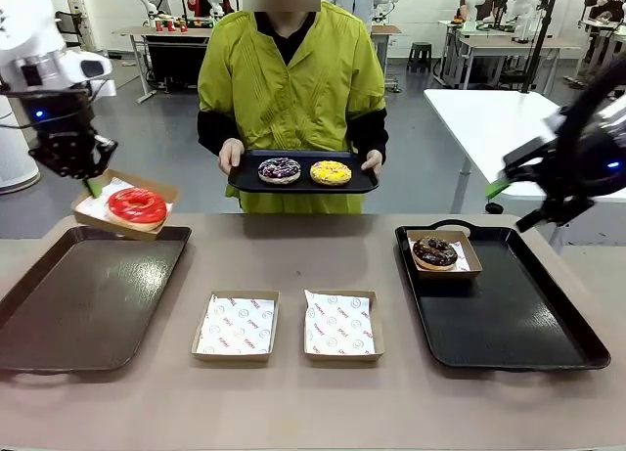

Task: Individually package the donuts and arrange them on the tray.
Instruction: Place the picked Paper togo box on the Handle tray while simultaneously picking up another Paper togo box from the table with the other hand.

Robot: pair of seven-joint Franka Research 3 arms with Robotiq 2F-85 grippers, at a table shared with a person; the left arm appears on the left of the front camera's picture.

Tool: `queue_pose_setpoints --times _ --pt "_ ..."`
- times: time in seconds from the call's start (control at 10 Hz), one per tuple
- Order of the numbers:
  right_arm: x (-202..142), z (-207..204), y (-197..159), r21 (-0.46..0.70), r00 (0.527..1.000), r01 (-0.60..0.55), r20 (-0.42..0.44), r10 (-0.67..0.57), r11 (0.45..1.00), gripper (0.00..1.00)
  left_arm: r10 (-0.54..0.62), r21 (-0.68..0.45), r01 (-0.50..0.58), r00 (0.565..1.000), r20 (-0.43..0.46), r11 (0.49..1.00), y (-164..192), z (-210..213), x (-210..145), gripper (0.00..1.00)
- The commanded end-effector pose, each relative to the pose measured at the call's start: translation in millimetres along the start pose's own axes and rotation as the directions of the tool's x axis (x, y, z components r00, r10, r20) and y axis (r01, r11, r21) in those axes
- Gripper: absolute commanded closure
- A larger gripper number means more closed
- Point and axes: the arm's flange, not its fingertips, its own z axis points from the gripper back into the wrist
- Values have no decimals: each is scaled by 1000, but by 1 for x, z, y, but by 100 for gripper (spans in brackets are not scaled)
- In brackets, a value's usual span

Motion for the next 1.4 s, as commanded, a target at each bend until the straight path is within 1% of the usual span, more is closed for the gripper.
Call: queue_pose_setpoints --times 0.0,0.2,0.3,0.4,0.5,0.6,1.3 --pt "1 -55 13 -158 1000 16 6 -15 987 0 -13 33 12 999 44 999 22 -21 -5 99" --pt "3 -109 25 -246 1000 6 -10 -9 969 0 -24 44 22 999 37 999 42 -43 0 99" --pt "-1 -123 27 -261 1000 2 -15 -6 965 0 -16 40 15 999 43 999 47 -50 2 99" --pt "-3 -128 29 -264 1000 0 -15 -4 965 0 -24 36 22 999 44 999 50 -55 5 99" --pt "-7 -126 28 -235 1000 -6 -28 0 972 0 -22 33 21 999 41 999 50 -58 5 99" --pt "-4 -131 29 -236 999 -24 -26 18 972 0 1 33 -2 1000 24 999 45 -52 3 99" --pt "-3 -131 27 -229 1000 -18 -26 12 973 0 -2 33 1 1000 26 999 45 -56 5 99"
